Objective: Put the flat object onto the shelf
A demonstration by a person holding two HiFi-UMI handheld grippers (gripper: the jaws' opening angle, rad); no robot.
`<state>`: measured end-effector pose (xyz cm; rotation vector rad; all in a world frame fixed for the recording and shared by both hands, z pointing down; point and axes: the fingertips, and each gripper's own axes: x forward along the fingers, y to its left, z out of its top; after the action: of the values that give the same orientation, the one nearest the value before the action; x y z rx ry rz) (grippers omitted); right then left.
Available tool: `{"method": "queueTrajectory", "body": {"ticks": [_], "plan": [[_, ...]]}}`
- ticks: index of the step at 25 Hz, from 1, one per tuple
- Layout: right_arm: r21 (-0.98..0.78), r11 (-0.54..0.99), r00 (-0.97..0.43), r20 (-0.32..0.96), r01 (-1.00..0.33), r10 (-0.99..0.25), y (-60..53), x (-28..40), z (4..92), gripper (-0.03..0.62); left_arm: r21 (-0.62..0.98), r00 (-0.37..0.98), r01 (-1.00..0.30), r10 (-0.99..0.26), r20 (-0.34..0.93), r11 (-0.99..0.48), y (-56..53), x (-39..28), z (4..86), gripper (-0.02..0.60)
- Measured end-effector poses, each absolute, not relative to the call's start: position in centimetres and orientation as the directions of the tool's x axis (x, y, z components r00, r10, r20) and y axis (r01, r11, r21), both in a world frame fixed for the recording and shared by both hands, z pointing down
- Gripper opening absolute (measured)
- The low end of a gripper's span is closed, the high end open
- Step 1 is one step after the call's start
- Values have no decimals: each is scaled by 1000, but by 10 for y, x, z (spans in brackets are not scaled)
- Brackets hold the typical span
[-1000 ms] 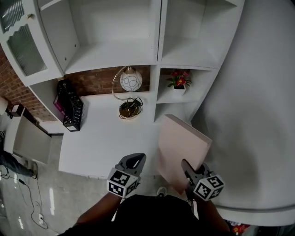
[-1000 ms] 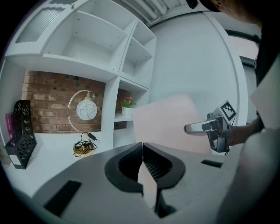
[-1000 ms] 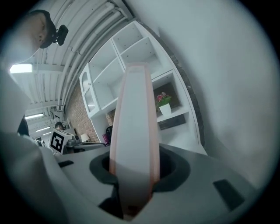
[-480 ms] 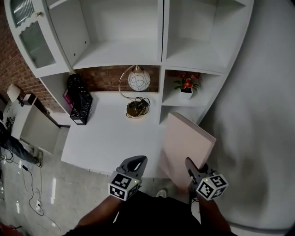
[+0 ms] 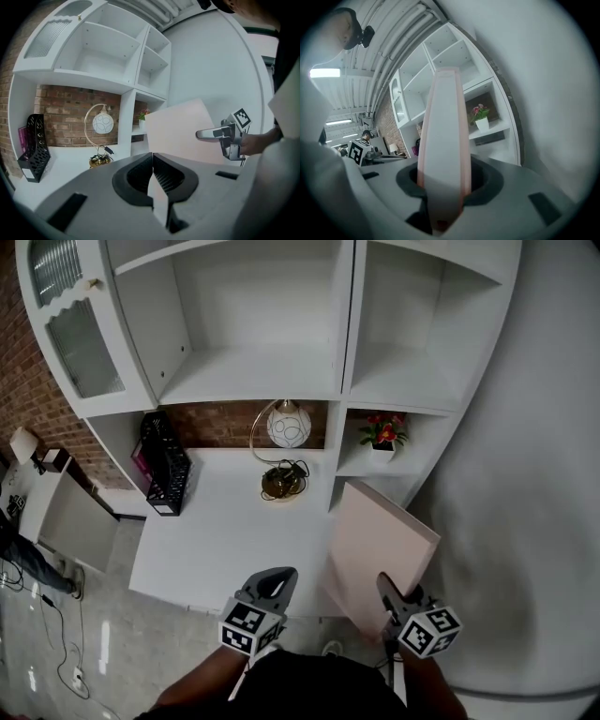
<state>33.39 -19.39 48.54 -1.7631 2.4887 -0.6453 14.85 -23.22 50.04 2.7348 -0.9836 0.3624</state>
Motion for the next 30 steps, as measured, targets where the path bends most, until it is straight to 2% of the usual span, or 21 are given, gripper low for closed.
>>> {"method": "queueTrajectory", "body": {"ticks": [14,20,25,30], "plan": [[-286,169,-231,202,-943,-952,-171,304,469,166,104,806,-564,-518,287,-819,-228,112,494,5],[-206,174,-212,176,-963,-961,-170,298,451,164,102,811,-552,-504,297,-828,-234,101,505,5],[-135,211,-225,93,-968,-970,-186,316,388,164,60,788,-586,-550,277,-808,-248,95,491,6],[-47,237,-235,-54,-970,-971,-210,347,296,163,48,768,-616,-585,261,-787,-264,113,477,5]]}}
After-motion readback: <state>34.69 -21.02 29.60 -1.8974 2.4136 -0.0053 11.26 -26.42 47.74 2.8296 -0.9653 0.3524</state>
